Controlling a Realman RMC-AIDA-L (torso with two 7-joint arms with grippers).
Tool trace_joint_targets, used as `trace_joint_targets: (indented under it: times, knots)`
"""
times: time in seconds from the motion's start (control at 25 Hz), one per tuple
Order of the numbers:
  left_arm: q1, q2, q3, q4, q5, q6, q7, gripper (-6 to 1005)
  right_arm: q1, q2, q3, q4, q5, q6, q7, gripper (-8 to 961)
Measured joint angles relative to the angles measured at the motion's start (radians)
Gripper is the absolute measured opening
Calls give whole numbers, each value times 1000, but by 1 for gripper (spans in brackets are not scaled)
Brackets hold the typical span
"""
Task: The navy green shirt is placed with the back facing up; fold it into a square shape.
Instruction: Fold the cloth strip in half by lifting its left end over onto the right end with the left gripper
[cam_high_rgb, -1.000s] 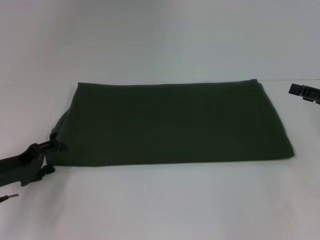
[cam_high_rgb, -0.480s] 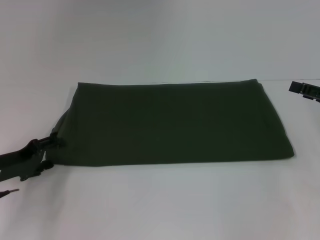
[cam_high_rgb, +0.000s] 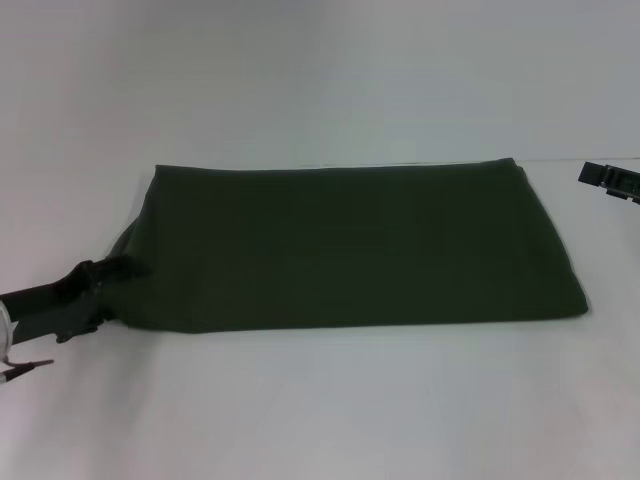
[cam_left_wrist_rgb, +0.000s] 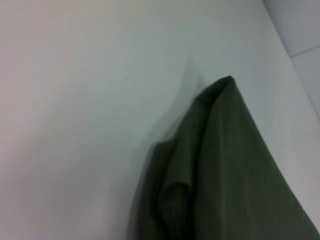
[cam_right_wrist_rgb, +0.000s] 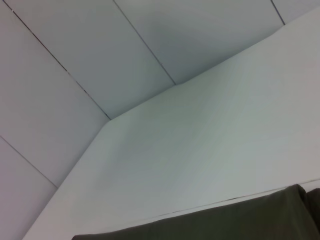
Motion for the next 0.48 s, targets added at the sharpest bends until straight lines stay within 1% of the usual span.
trace_joint_targets:
  times: [0.12,0.48]
  knots:
    - [2,0,0,2,-1,2,3,821,0,0,0,0,0,0,0,779]
    - [53,-3,-15,11,5,28,3,819,2,-1,-1,1,0,5,0,779]
